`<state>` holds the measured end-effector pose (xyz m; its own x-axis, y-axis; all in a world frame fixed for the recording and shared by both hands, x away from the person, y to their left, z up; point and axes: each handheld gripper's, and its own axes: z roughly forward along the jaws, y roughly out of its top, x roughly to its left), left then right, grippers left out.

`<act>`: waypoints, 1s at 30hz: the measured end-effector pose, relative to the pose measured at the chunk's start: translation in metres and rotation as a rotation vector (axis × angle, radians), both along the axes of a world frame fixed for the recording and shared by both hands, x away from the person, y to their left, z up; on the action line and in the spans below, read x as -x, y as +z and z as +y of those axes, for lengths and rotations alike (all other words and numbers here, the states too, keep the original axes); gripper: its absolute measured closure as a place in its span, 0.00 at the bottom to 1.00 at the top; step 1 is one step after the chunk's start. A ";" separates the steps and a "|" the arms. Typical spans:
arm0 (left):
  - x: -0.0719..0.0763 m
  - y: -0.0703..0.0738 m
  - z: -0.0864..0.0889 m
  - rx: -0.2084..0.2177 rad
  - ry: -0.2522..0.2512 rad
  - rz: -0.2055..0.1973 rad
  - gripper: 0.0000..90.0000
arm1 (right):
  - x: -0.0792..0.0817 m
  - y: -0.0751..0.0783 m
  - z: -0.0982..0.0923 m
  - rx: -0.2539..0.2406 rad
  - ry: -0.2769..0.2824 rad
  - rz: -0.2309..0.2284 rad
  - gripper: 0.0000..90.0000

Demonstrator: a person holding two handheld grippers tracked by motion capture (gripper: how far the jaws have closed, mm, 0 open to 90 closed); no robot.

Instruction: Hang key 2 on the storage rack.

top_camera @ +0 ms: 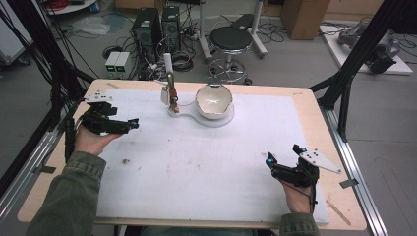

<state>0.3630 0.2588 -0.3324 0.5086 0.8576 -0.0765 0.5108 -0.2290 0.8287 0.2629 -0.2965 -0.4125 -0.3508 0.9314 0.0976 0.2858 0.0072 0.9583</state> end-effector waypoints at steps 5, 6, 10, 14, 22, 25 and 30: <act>0.008 -0.007 0.006 -0.001 0.008 -0.008 0.07 | 0.000 0.000 0.000 0.001 0.000 0.000 0.00; 0.010 -0.008 0.008 0.000 0.008 -0.009 0.07 | 0.000 0.000 0.000 0.002 -0.001 0.000 0.00; 0.022 -0.013 0.017 0.024 0.022 -0.042 0.07 | 0.000 0.000 0.000 -0.002 -0.002 0.005 0.00; 0.033 -0.019 0.026 0.034 0.038 -0.064 0.07 | 0.000 0.000 0.000 0.002 -0.002 0.001 0.00; 0.049 -0.035 0.041 0.042 0.061 -0.062 0.07 | 0.000 0.000 0.001 0.003 -0.001 0.006 0.00; 0.054 -0.042 0.045 0.042 0.066 -0.056 0.07 | 0.000 0.000 0.001 0.007 -0.001 0.005 0.00; 0.063 -0.052 0.051 0.047 0.084 -0.060 0.07 | 0.000 0.000 0.002 0.007 0.001 0.008 0.00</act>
<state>0.3000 0.3094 -0.3848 0.4403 0.8934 -0.0889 0.4759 -0.1482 0.8669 0.2625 -0.2947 -0.4123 -0.3506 0.9318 0.0940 0.2936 0.0141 0.9558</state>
